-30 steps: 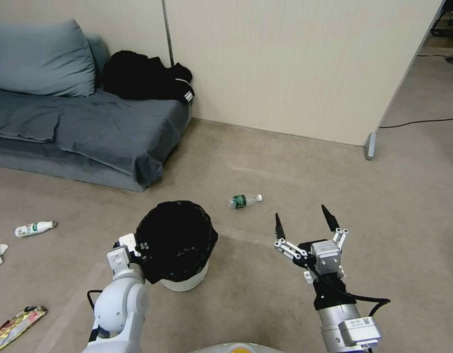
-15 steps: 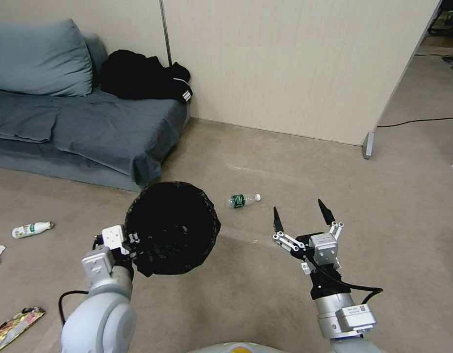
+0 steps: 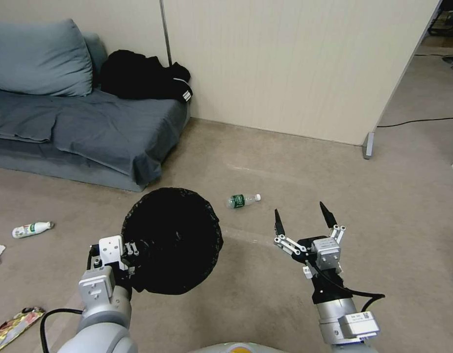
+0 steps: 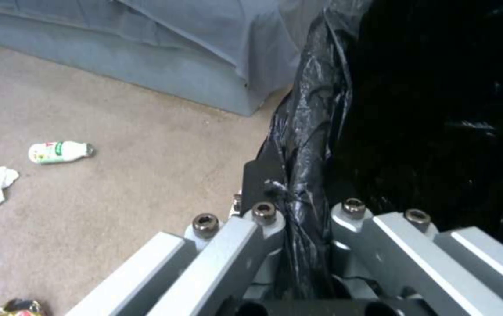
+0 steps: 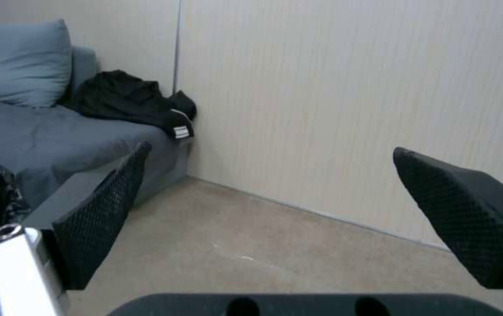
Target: Pick up the trash bin, then pick up the garbage from the floor and place it into the trash bin.
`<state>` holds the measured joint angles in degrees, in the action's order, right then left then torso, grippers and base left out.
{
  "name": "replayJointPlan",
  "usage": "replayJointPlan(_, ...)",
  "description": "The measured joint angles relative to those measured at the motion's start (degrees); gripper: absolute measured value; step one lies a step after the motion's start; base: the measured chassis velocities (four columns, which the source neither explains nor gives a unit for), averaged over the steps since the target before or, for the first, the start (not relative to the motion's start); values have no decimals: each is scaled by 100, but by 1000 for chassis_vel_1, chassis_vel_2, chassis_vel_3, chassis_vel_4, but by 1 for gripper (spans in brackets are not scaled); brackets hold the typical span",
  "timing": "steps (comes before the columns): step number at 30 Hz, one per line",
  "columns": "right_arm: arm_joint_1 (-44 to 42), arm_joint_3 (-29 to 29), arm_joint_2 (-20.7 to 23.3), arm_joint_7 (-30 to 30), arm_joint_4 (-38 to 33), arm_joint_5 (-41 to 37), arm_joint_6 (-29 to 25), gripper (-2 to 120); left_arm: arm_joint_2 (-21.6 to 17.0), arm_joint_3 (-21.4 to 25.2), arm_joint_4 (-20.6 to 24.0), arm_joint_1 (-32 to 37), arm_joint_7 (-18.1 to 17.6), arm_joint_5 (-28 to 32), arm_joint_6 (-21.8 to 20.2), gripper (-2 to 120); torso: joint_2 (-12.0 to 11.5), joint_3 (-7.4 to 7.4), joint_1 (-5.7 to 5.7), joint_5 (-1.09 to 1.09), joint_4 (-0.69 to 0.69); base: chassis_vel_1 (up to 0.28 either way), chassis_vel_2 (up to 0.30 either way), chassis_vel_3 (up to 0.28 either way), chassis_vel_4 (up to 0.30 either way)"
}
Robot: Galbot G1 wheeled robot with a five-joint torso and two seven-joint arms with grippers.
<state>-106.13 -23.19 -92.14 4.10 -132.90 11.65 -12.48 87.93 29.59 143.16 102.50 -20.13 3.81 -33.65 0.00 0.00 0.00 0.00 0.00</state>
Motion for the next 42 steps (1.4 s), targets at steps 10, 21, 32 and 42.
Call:
replayJointPlan(10,16,28,0,5,35,8,17,100,-56,61,1,-57,-3,89,-29,1,0,0,0,-1,0,-72,64,65,-62)
replayJointPlan(21,22,46,0,10,54,30,53,100,-67,57,2,-59,9,90,-32,1,0,0,0,1,0,-137,134,135,-134)
replayJointPlan(32,22,40,0,7,59,34,55,100,-48,40,6,-52,-1,78,-32,1,0,0,0,0,1,-104,101,92,-101)
replayJointPlan(42,45,68,0,11,93,15,37,100,-38,25,24,-44,-24,67,-31,1,0,0,0,0,0,-104,97,103,-97)
